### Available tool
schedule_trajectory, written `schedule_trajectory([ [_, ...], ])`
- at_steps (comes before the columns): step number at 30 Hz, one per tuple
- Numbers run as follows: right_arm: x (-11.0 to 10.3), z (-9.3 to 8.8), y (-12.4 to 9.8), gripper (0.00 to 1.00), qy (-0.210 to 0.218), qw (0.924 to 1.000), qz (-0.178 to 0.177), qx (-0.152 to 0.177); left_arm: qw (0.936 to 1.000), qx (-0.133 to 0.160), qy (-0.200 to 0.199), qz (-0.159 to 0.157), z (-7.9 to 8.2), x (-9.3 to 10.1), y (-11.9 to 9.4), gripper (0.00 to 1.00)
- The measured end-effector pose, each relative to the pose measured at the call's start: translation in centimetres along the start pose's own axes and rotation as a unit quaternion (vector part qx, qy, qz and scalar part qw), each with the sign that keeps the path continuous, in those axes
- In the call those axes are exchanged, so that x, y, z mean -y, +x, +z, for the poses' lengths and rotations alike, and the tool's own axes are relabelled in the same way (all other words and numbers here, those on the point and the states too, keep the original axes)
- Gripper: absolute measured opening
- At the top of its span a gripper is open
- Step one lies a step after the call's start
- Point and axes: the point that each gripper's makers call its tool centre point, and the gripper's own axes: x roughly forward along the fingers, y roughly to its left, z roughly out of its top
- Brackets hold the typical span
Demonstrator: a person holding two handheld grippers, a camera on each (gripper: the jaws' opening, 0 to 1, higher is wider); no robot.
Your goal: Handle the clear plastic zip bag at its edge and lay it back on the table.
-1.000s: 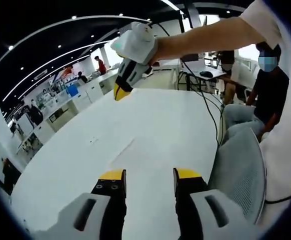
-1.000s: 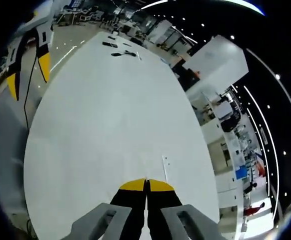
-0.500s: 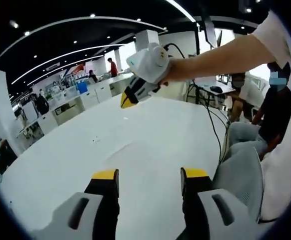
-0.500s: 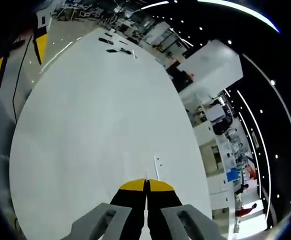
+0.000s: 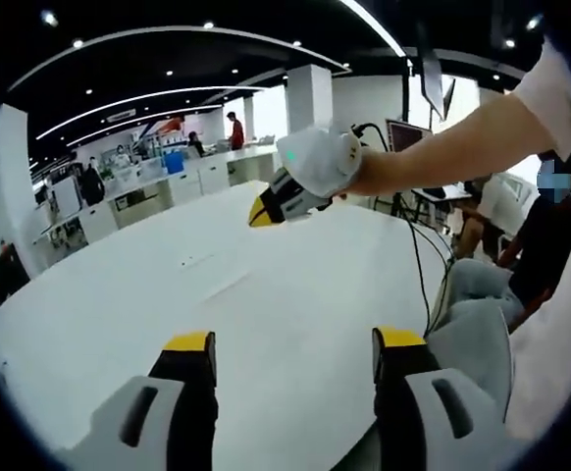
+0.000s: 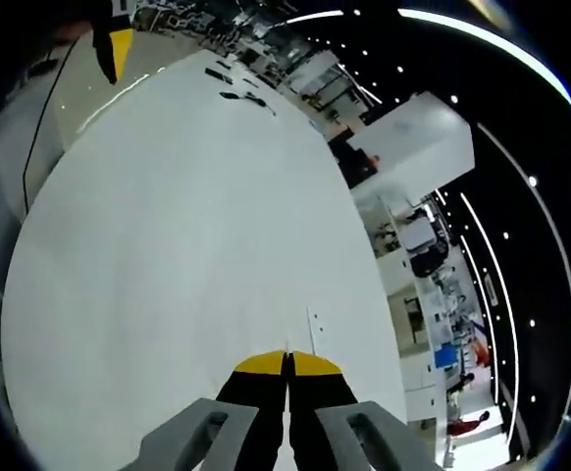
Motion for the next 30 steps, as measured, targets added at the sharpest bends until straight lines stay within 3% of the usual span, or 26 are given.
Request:
schedule_trajectory([
  [18,-7.2,-0.3,0.9,0.00,0.022,0.9992,0.034,-0.001,0.9998,-0.018,-0.013,-0.006,-1.7,1.4,1.0,0.63],
  [30,-9.9,-0.2,2.0,0.00,0.019,0.9992,0.035,-0.007,0.9995,-0.028,-0.014,-0.002,-2.7,2.2,0.9,0.63],
])
